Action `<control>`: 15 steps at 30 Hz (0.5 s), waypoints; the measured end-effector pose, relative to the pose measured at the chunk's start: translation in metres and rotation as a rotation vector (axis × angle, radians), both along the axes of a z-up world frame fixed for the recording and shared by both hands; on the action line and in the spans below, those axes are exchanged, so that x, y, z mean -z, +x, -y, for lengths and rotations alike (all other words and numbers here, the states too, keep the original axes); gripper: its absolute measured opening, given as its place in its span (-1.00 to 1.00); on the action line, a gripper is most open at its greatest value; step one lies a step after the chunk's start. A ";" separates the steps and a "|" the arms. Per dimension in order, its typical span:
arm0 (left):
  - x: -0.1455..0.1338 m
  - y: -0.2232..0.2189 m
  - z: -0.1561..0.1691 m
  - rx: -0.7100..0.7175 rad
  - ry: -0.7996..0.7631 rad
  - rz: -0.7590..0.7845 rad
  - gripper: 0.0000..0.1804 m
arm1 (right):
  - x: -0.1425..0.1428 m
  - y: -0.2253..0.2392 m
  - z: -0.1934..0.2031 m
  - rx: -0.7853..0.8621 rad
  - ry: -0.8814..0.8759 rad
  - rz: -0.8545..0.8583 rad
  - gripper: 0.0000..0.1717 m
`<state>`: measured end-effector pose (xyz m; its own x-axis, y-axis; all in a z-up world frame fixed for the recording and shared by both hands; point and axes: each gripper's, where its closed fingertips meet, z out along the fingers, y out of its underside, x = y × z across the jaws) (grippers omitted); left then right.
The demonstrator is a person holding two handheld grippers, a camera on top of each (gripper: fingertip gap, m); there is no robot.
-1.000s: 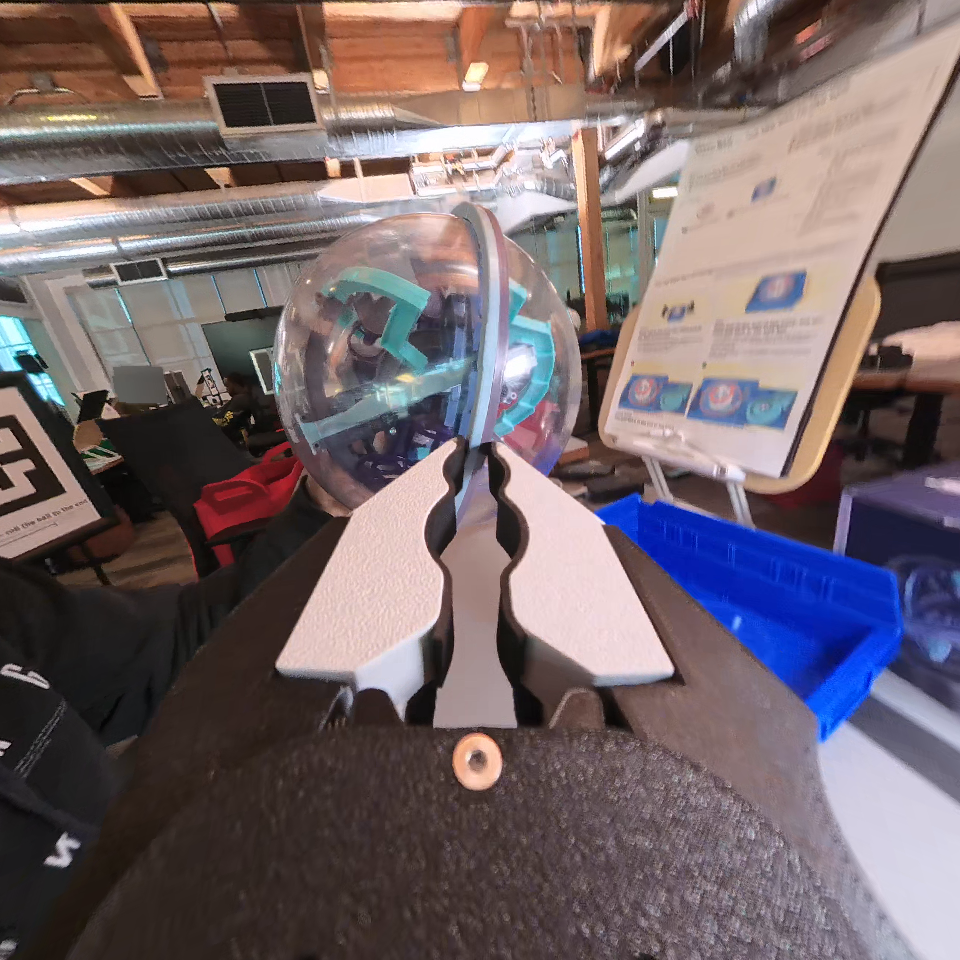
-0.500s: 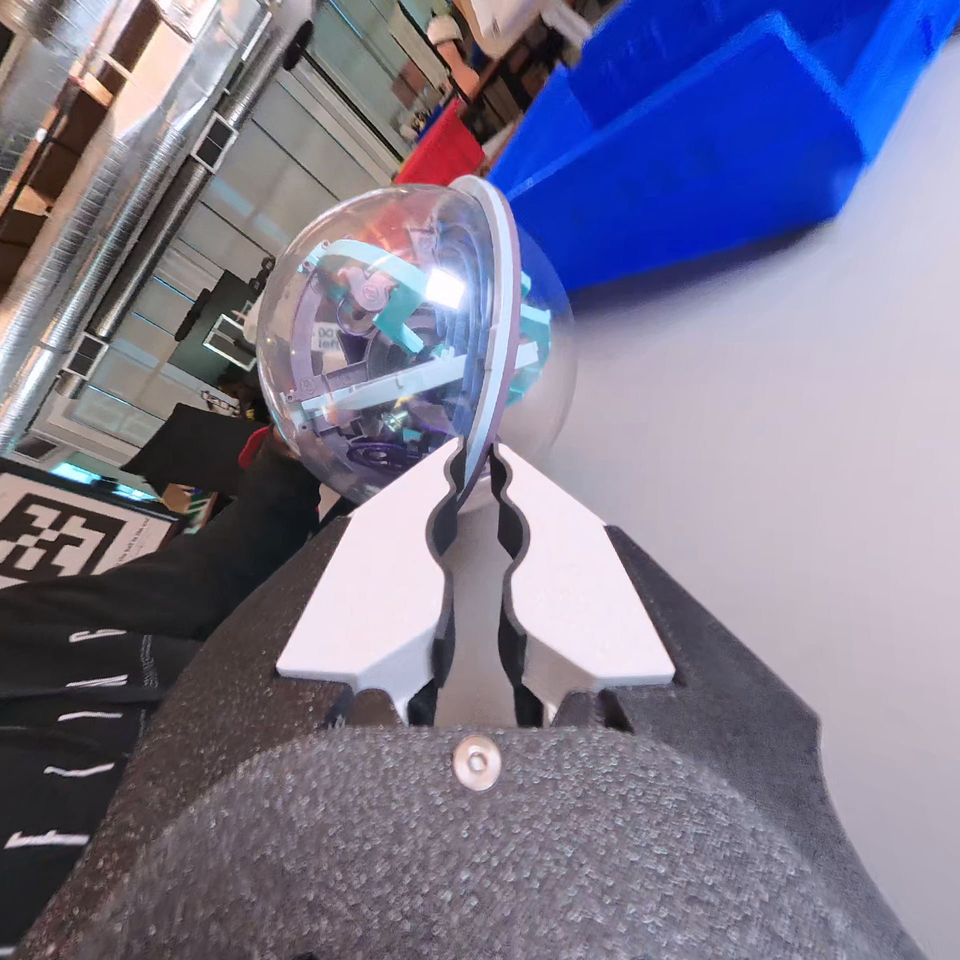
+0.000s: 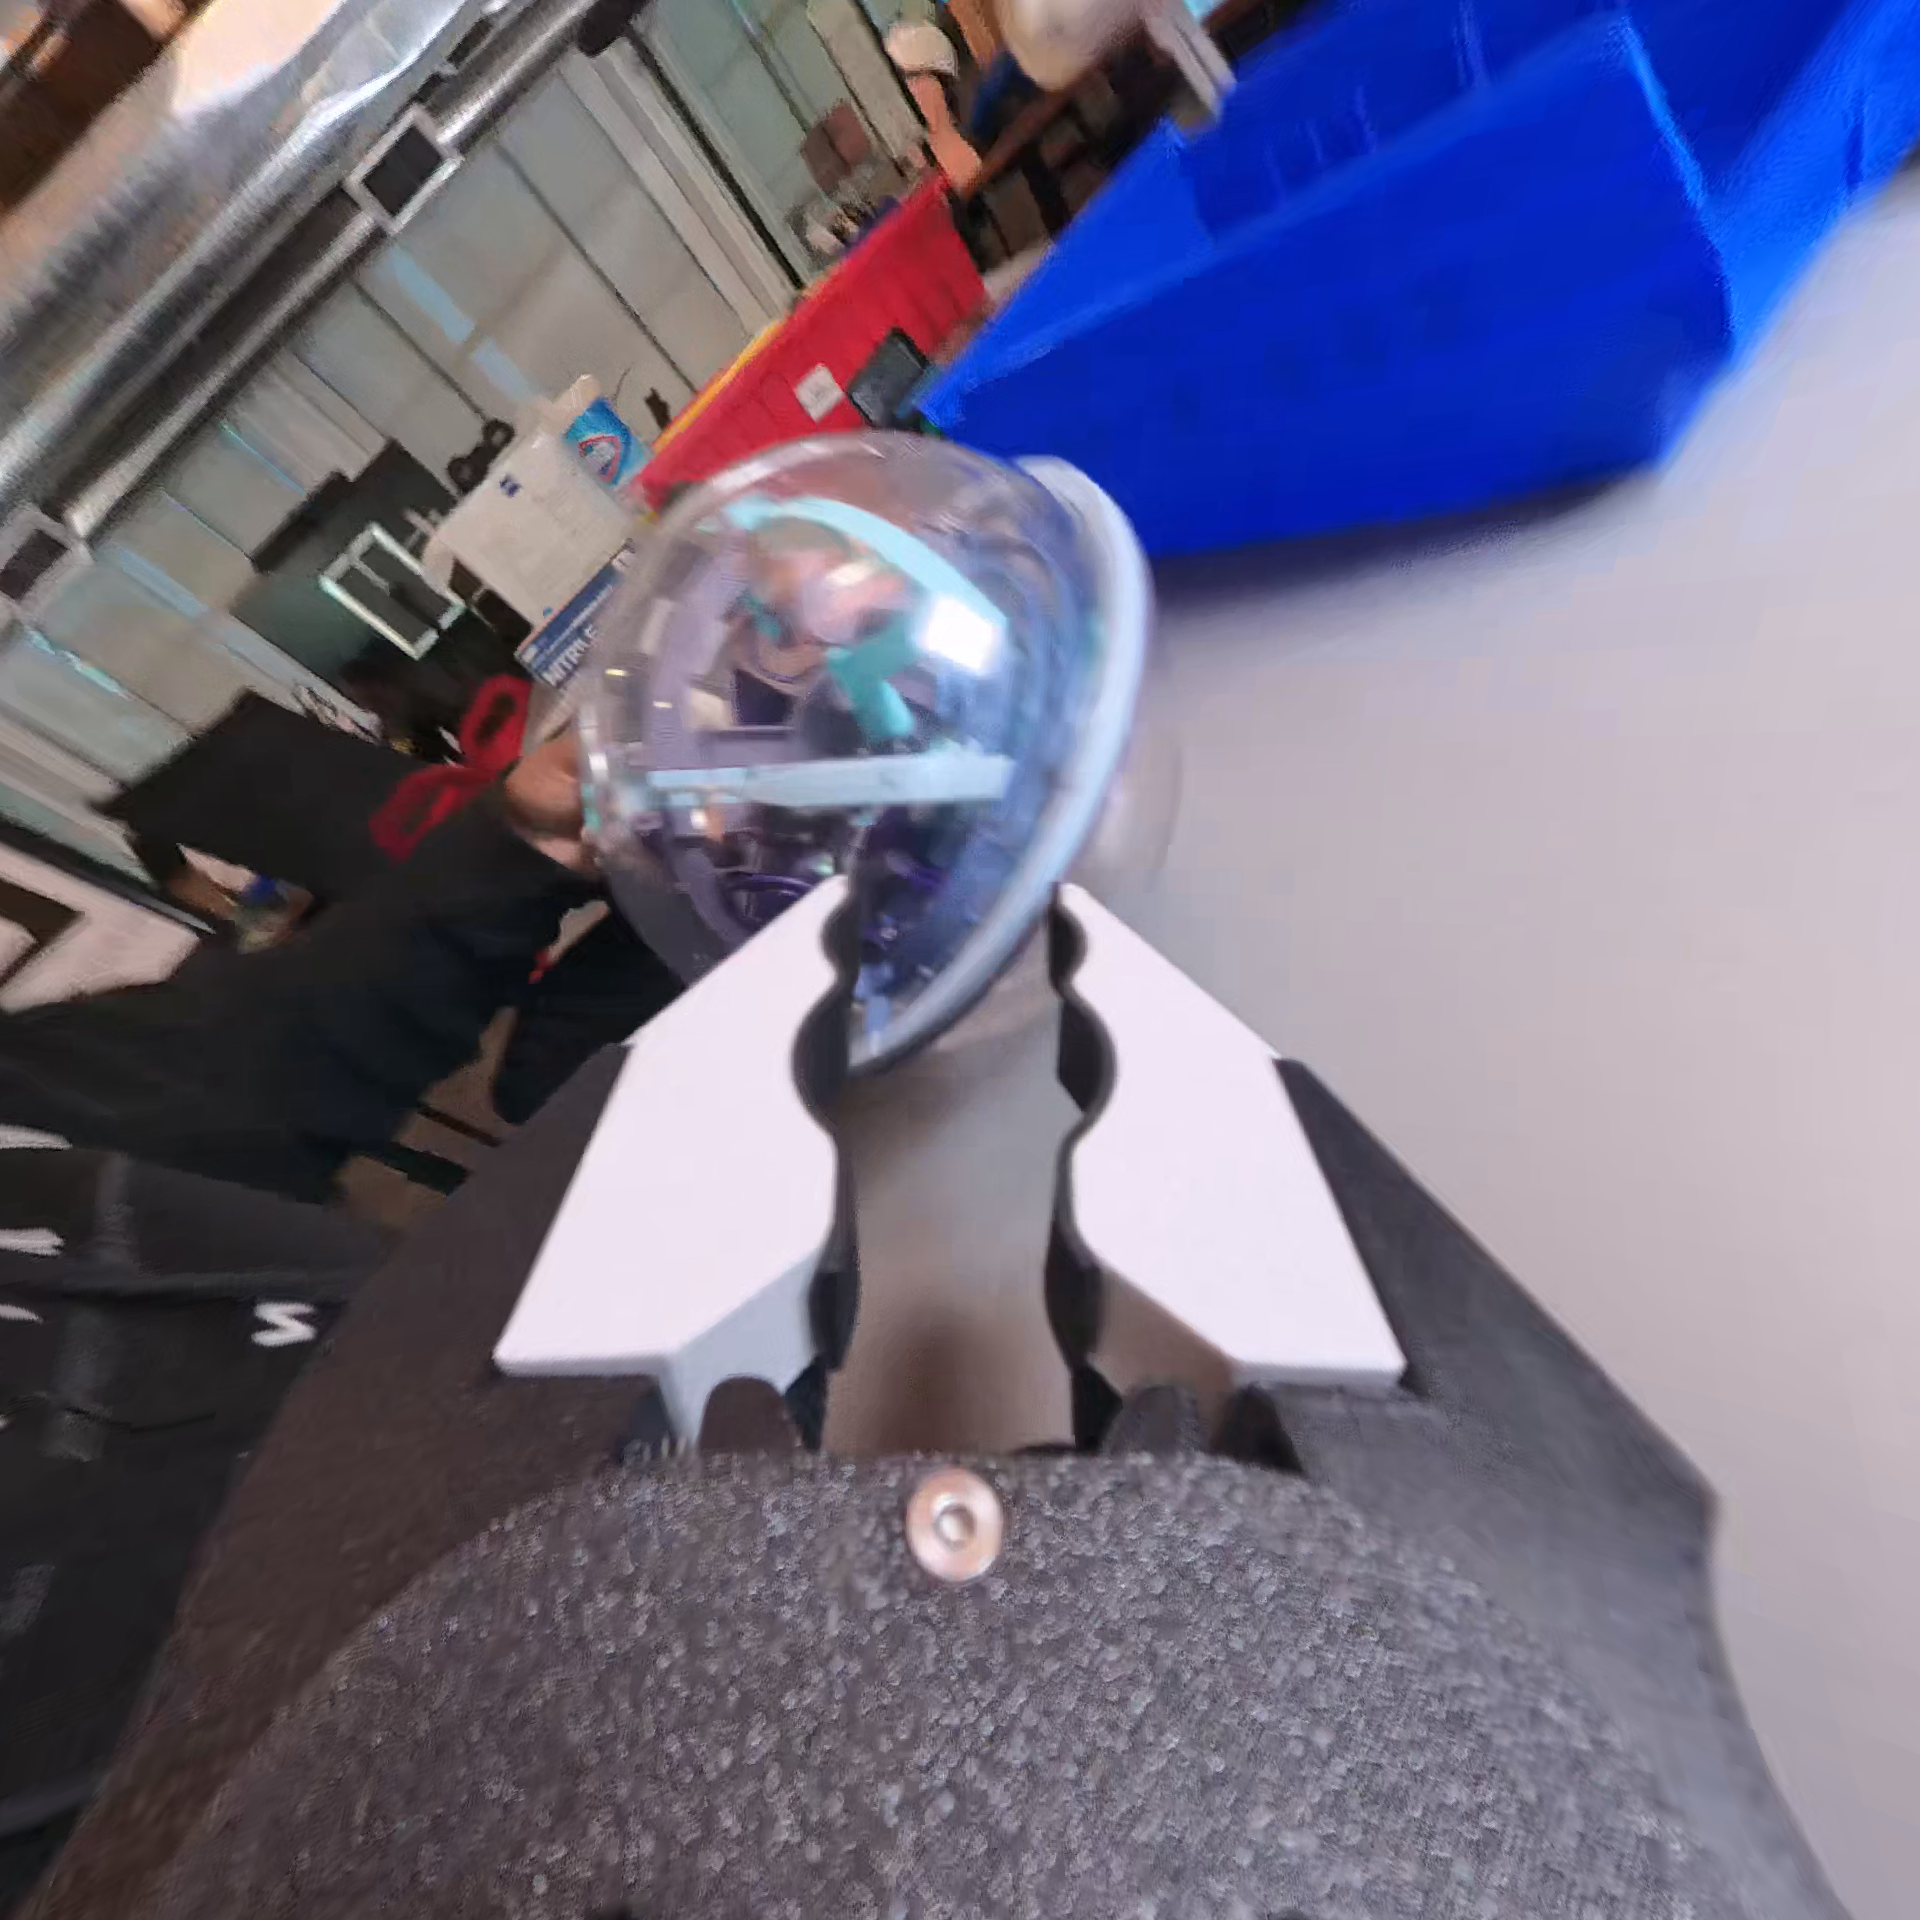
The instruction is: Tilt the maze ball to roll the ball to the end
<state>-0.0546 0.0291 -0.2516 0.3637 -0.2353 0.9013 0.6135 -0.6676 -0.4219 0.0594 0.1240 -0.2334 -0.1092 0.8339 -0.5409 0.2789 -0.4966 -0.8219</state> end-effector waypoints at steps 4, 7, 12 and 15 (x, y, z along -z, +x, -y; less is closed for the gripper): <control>-0.002 -0.001 -0.004 0.002 0.010 0.001 -0.93 | -0.026 -0.010 0.006 -0.034 0.623 -0.056 0.10; -0.005 -0.003 -0.009 -0.003 0.024 0.006 -0.93 | -0.032 -0.026 0.020 -0.142 0.857 -0.060 0.31; -0.008 -0.006 -0.014 -0.032 0.074 -0.023 -0.91 | -0.024 -0.040 0.036 -0.321 0.794 -0.050 0.37; -0.013 -0.010 -0.014 -0.028 0.163 -0.139 -0.29 | -0.026 -0.043 0.033 -0.343 0.759 -0.046 0.35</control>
<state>-0.0645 0.0434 -0.2381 0.4902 -0.3618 0.7929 0.5596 -0.5669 -0.6046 0.0161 0.0913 -0.2079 -0.4320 0.8865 0.1656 0.2719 0.3031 -0.9133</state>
